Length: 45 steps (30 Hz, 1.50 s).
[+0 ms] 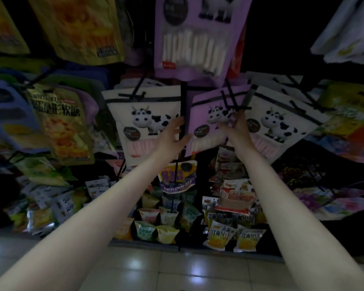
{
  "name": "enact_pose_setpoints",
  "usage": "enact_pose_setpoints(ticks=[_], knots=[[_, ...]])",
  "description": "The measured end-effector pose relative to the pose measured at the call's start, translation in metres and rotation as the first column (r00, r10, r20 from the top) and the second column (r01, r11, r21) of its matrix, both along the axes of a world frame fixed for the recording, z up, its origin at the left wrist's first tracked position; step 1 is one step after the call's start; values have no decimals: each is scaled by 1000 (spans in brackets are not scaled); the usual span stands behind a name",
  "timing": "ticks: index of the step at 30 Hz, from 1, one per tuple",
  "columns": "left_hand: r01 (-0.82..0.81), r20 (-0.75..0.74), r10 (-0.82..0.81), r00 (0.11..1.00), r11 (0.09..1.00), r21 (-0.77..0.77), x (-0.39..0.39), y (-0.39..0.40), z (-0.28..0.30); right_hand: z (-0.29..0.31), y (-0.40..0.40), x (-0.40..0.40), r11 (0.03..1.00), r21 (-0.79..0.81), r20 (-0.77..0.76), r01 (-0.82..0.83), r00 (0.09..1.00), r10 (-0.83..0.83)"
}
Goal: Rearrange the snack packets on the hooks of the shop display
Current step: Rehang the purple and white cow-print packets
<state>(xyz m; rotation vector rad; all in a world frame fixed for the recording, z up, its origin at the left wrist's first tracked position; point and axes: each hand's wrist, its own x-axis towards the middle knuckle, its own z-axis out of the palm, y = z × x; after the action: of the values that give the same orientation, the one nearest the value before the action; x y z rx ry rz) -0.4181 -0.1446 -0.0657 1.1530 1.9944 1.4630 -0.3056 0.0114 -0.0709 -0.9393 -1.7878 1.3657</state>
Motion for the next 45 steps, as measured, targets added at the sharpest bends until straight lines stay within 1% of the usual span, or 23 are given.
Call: enact_pose_setpoints(ticks=[2,3,5,8,11,13,14,16,19,21,23,25,26,28,30,31,33,35,36,39,40,42,45], knots=[[-43,46,42,998,998,35,4,19,13,1,-6,0,996,-68,2,-52,999,52],[-69,29,68,997,997,22,5,27,17,0,-9,2,992,-98,-17,-77,997,76],[-126,-56,124,991,992,-19,8,36,20,-1,-12,10,986,-96,-4,-137,991,137],[-146,-128,145,981,989,3,14,37,21,9,-17,28,987,-4,101,-161,982,160],[-113,-122,119,985,992,49,19,30,24,36,-23,46,989,83,34,-120,993,117],[-151,-65,159,985,982,111,21,23,30,60,-27,54,988,136,-26,-71,997,75],[-166,-65,178,982,974,153,23,16,35,71,-28,57,985,166,-48,-41,998,49],[-156,-148,192,970,962,226,28,2,47,93,-28,59,971,237,-92,4,996,18],[-43,-271,131,954,950,310,35,-19,69,127,-31,49,948,317,-139,4,989,42],[-8,-286,128,950,922,387,38,-27,89,151,-36,31,931,366,-125,-16,990,67],[-21,-284,167,944,890,456,37,-30,111,171,-38,9,915,402,-101,-43,991,91],[-34,-317,200,927,887,460,30,-33,130,186,-39,-14,922,385,-127,-44,987,100],[-46,-341,214,915,896,441,24,-36,136,192,-41,-24,940,341,-180,-3,981,69],[-82,-360,239,902,913,401,9,-42,142,199,-42,-37,964,221,-298,147,951,-76],[-124,-351,265,898,918,377,-3,-48,143,201,-41,-41,948,162,-327,273,921,-210],[-141,-344,271,899,923,359,-7,-50,142,200,-41,-41,950,151,-323,273,922,-214],[-168,-294,268,917,931,325,-14,-52,140,202,-46,-41,974,146,-338,172,934,-114],[-181,-236,272,933,921,344,-17,-55,140,207,-53,-37,978,171,-378,122,925,-49],[-176,-241,280,929,909,379,-17,-56,140,210,-57,-32,977,178,-406,115,913,-33],[-120,-346,311,885,871,476,-16,-58,147,225,-64,-14,983,132,-486,126,873,-46],[-106,-330,305,893,858,503,-14,-59,152,229,-66,-5,984,123,-500,130,865,-52],[-69,-260,256,931,823,563,-12,-60,165,235,-75,13,983,146,-511,111,859,-21],[36,-203,113,972,789,614,-3,-64,179,236,-85,44,973,216,-508,74,860,48]])
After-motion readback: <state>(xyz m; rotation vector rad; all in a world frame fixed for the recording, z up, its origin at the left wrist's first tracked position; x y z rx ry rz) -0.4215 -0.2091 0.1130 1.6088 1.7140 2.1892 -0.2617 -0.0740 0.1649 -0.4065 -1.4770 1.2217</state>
